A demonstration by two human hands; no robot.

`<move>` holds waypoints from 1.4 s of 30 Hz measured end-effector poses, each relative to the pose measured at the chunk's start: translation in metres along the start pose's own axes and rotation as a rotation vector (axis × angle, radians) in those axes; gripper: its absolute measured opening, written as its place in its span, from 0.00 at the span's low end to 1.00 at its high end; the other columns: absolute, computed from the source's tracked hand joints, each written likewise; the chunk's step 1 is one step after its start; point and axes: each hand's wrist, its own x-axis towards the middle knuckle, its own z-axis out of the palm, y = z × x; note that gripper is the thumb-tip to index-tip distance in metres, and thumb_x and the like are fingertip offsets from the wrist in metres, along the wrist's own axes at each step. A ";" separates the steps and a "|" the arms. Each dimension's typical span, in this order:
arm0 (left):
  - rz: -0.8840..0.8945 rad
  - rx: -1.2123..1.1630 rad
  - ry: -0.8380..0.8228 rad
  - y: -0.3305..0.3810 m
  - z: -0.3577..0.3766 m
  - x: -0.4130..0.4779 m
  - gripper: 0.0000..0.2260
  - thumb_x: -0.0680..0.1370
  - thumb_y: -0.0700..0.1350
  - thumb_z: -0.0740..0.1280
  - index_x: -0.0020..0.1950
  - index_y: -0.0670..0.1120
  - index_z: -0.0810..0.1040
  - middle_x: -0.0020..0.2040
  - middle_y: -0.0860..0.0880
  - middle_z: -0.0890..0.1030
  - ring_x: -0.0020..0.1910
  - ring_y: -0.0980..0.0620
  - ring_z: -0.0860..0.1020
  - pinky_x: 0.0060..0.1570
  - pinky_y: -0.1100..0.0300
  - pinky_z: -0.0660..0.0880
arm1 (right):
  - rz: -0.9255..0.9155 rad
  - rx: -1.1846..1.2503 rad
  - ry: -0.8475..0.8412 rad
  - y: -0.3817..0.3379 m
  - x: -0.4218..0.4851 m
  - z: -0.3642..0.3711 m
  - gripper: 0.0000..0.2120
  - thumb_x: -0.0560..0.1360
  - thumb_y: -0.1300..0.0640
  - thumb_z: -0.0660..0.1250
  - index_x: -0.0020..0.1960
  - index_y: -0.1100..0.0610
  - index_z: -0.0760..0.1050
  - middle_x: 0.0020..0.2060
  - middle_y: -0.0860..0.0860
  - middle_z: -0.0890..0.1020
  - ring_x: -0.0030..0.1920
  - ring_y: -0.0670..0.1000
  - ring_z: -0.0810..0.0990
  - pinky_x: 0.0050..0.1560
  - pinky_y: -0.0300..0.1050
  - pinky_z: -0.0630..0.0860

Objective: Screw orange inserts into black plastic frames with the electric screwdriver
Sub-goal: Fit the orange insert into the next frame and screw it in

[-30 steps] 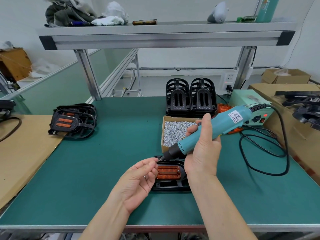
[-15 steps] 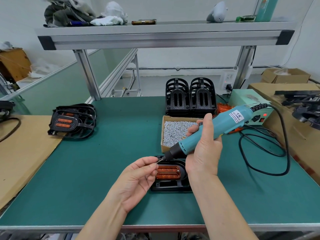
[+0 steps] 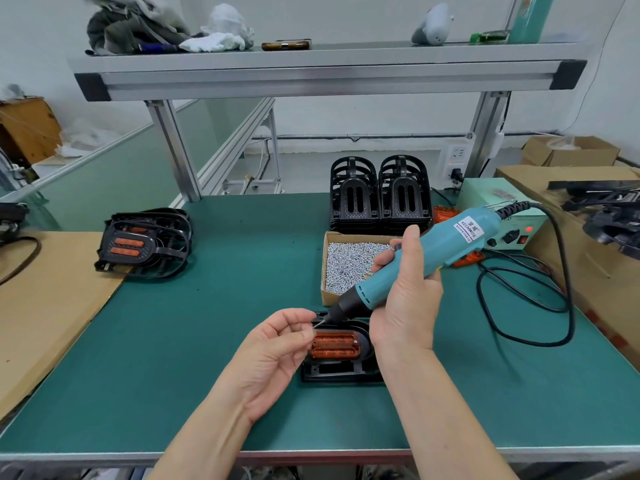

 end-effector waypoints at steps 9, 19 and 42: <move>0.038 0.083 -0.029 0.004 0.001 -0.002 0.11 0.68 0.32 0.72 0.46 0.44 0.86 0.40 0.46 0.79 0.37 0.54 0.79 0.42 0.65 0.78 | 0.000 -0.041 0.007 0.000 0.004 0.000 0.11 0.78 0.49 0.72 0.45 0.55 0.75 0.28 0.47 0.78 0.29 0.44 0.76 0.33 0.37 0.75; 0.075 0.138 -0.028 0.001 0.005 -0.002 0.12 0.66 0.32 0.73 0.45 0.45 0.85 0.39 0.46 0.79 0.38 0.54 0.77 0.44 0.65 0.78 | -0.019 -0.057 -0.001 0.003 0.008 -0.003 0.11 0.77 0.49 0.72 0.47 0.55 0.74 0.28 0.47 0.78 0.29 0.44 0.76 0.33 0.37 0.75; -0.002 0.110 0.088 -0.003 0.019 0.017 0.06 0.70 0.35 0.71 0.46 0.38 0.85 0.40 0.41 0.84 0.35 0.54 0.82 0.33 0.68 0.77 | -0.017 0.076 0.162 -0.007 0.035 -0.018 0.09 0.78 0.51 0.72 0.45 0.53 0.74 0.29 0.43 0.78 0.28 0.43 0.76 0.32 0.35 0.75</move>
